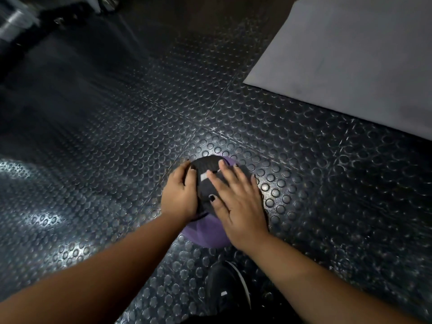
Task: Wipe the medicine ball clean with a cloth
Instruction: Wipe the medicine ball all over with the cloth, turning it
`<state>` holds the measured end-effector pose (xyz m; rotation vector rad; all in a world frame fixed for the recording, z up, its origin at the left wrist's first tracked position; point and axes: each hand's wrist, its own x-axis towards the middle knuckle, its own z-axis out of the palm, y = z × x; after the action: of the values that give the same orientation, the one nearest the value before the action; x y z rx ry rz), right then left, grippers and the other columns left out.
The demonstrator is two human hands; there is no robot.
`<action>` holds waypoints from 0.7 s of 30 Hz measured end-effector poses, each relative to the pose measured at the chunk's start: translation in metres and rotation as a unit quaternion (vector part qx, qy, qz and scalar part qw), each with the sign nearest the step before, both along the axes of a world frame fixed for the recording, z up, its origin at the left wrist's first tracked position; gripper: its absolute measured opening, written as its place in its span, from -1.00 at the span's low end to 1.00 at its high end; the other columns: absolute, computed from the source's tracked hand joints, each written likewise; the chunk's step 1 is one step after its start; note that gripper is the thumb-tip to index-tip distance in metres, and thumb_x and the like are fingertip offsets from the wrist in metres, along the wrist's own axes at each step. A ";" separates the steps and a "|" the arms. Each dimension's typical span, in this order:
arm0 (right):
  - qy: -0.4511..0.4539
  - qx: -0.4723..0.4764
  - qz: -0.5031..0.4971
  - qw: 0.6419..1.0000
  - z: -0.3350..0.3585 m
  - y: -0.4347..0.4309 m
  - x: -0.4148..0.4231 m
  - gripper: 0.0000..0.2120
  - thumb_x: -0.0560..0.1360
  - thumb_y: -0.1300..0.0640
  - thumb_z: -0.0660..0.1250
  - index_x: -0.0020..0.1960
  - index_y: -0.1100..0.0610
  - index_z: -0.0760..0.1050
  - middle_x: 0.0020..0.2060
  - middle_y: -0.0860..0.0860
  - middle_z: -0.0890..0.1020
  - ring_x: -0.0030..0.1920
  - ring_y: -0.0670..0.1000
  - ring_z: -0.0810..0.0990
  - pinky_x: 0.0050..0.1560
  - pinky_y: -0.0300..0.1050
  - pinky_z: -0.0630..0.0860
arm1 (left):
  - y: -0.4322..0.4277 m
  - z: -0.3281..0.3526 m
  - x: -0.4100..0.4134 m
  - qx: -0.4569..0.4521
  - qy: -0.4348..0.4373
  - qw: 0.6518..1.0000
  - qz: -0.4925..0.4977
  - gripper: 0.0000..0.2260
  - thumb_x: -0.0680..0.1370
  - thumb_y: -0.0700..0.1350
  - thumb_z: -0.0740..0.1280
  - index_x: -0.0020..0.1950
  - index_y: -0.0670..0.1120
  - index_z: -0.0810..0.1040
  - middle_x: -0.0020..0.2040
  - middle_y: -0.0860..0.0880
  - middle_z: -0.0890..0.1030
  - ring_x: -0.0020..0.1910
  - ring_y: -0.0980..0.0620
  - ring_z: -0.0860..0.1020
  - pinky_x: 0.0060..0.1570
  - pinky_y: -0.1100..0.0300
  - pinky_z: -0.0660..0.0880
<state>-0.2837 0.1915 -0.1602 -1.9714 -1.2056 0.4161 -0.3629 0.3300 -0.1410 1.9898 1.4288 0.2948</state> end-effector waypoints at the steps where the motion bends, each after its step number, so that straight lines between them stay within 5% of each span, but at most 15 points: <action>1: -0.009 -0.006 -0.001 1.000 -0.005 0.001 0.003 -0.55 0.62 -0.16 -0.13 0.50 -0.24 0.10 0.53 -0.20 0.06 0.54 -0.05 -0.01 0.45 0.23 0.07 | -0.005 -0.001 -0.003 0.009 -0.002 1.000 -0.017 -0.47 0.55 0.20 0.08 0.46 0.05 0.45 0.41 -0.02 0.49 0.36 -0.02 0.45 0.23 0.21 0.29; 6: 0.134 -0.036 -0.069 0.988 -0.002 0.027 0.039 -0.60 0.61 -0.13 -0.04 0.40 -0.21 0.33 0.43 -0.21 0.32 0.42 -0.07 0.27 0.38 0.00 0.24 | -0.015 -0.005 -0.007 0.036 -0.009 0.999 -0.012 -0.50 0.60 0.18 0.11 0.47 -0.02 0.42 0.40 -0.02 0.46 0.33 -0.01 0.45 0.21 0.22 0.27; 12: 0.407 -0.214 -0.082 0.884 -0.036 0.046 0.100 -0.58 0.61 -0.10 0.12 0.21 0.17 0.55 0.20 0.12 0.57 0.18 0.11 0.51 0.25 -0.08 0.39 | -0.042 -0.007 -0.022 0.091 -0.008 0.991 -0.101 -0.43 0.54 0.28 0.07 0.44 0.02 0.42 0.39 0.07 0.43 0.37 0.00 0.37 0.37 0.04 0.31; 15: 0.482 -0.165 -0.149 0.847 -0.048 0.028 0.088 -0.64 0.62 -0.05 0.11 0.02 0.16 0.58 -0.10 0.10 0.64 -0.02 0.10 0.57 0.00 -0.11 0.42 | -0.042 -0.009 -0.027 0.089 -0.009 0.987 -0.132 -0.45 0.55 0.28 0.07 0.44 0.04 0.41 0.42 0.11 0.40 0.41 0.05 0.33 0.37 0.12 0.24; 16: 0.470 -0.122 -0.166 0.859 -0.048 0.022 0.078 -0.68 0.62 -0.02 0.10 0.01 0.13 0.57 -0.11 0.08 0.63 -0.01 0.10 0.57 -0.01 -0.10 0.41 | -0.040 -0.008 -0.026 0.084 -0.017 0.988 -0.129 -0.47 0.56 0.27 0.07 0.44 0.04 0.41 0.40 0.11 0.42 0.40 0.04 0.34 0.40 0.08 0.26; 18: 0.388 -0.032 -0.198 0.900 -0.040 0.004 0.045 -0.70 0.62 -0.01 0.10 0.22 -0.01 0.53 0.17 0.01 0.58 0.23 0.03 0.51 0.22 -0.06 0.39 | -0.033 -0.007 -0.021 0.067 -0.022 0.992 -0.108 -0.47 0.56 0.26 0.07 0.42 0.03 0.41 0.37 0.08 0.46 0.36 0.03 0.40 0.41 -0.02 0.31; 21: 0.193 0.060 -0.160 0.966 -0.015 -0.028 -0.023 -0.56 0.60 0.01 0.03 0.48 -0.14 0.25 0.51 -0.14 0.18 0.52 -0.09 0.06 0.48 -0.14 0.05 | -0.025 -0.007 -0.014 0.037 -0.021 0.997 -0.057 -0.42 0.52 0.30 0.05 0.42 0.03 0.42 0.35 0.03 0.48 0.31 -0.01 0.44 0.37 -0.07 0.36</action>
<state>-0.3068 0.1635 -0.1754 -1.8299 -0.6398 0.5168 -0.3769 0.3052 -0.1478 2.1045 1.2904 0.3410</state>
